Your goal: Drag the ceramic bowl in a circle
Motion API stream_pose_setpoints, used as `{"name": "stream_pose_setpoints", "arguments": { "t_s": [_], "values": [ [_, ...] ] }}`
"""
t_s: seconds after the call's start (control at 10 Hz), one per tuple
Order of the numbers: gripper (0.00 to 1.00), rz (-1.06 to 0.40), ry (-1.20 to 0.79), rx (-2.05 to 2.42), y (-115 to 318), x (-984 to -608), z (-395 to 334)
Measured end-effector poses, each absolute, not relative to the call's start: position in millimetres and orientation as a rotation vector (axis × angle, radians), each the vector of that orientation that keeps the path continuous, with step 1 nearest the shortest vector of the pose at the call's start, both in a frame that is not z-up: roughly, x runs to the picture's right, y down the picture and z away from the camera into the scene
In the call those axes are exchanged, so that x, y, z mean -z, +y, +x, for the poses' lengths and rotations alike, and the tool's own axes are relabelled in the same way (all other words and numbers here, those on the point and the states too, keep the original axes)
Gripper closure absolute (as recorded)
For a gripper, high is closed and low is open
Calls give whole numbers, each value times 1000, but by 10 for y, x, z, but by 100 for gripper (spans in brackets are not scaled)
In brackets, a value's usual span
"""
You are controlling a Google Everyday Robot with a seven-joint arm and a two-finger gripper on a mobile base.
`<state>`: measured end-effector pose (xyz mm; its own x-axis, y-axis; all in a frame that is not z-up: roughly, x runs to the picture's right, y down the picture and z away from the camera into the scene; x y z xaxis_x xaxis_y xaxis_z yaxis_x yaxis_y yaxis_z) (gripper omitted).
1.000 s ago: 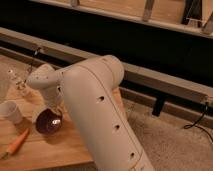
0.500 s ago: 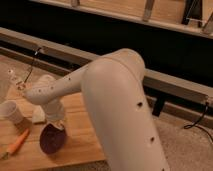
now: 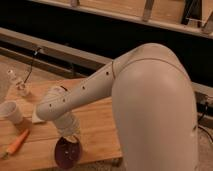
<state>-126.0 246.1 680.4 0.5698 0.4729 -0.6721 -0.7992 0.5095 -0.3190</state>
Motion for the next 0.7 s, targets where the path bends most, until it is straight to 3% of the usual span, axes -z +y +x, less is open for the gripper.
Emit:
{"name": "stream_pose_setpoints", "arguments": {
  "t_s": [0.7],
  "values": [
    [100,-577,768,-1045,2341,-7077,-170]
  ]
}}
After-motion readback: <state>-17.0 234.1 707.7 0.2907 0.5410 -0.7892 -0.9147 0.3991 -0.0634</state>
